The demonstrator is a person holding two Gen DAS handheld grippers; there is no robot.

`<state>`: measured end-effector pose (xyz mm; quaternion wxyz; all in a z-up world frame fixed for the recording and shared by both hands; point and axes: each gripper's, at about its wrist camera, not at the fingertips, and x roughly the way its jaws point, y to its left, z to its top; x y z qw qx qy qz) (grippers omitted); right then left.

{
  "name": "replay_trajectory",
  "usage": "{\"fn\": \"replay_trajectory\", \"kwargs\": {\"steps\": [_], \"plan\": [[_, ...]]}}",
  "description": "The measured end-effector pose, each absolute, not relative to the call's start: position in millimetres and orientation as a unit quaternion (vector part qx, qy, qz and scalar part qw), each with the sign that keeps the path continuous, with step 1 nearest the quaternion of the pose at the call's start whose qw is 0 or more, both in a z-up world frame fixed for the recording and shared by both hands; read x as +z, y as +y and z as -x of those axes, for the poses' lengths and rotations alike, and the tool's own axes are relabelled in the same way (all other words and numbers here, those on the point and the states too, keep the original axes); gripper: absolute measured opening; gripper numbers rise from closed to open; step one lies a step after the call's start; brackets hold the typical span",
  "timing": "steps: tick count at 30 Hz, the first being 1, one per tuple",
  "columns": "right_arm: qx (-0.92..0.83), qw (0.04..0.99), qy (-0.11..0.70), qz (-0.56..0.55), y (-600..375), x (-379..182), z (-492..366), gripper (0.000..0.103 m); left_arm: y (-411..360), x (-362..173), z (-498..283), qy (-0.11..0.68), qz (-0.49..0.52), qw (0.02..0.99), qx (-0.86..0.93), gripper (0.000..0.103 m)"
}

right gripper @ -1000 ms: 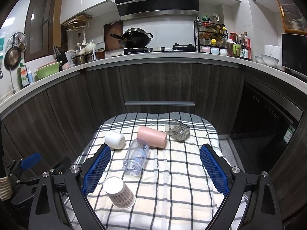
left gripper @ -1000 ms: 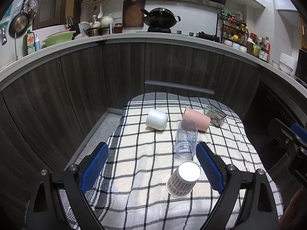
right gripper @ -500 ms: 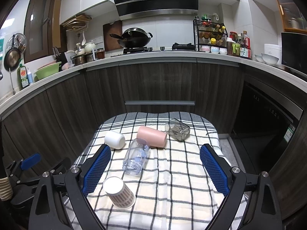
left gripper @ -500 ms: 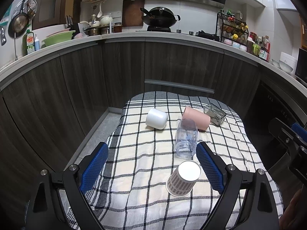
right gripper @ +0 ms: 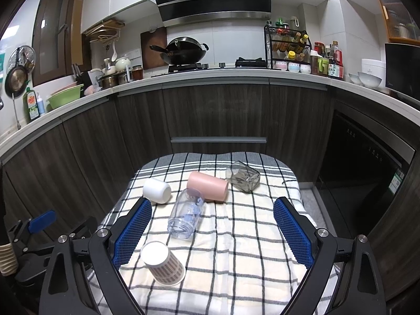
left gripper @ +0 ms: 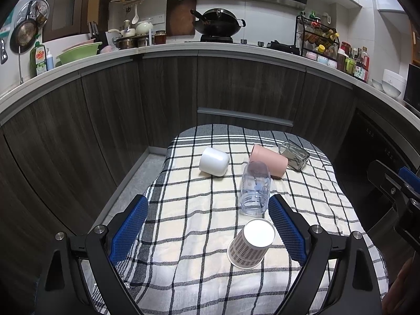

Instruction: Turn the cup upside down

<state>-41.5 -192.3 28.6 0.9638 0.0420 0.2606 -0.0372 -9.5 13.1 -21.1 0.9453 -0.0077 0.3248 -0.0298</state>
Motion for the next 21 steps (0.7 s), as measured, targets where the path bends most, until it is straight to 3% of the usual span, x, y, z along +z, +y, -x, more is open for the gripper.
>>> {"fn": "replay_trajectory", "kwargs": {"steps": [21], "plan": [[-0.037,0.963,0.265,-0.044,-192.0,24.9,38.6,0.094,12.6,-21.7,8.1,0.329,0.009,0.944,-0.030,0.094]]}}
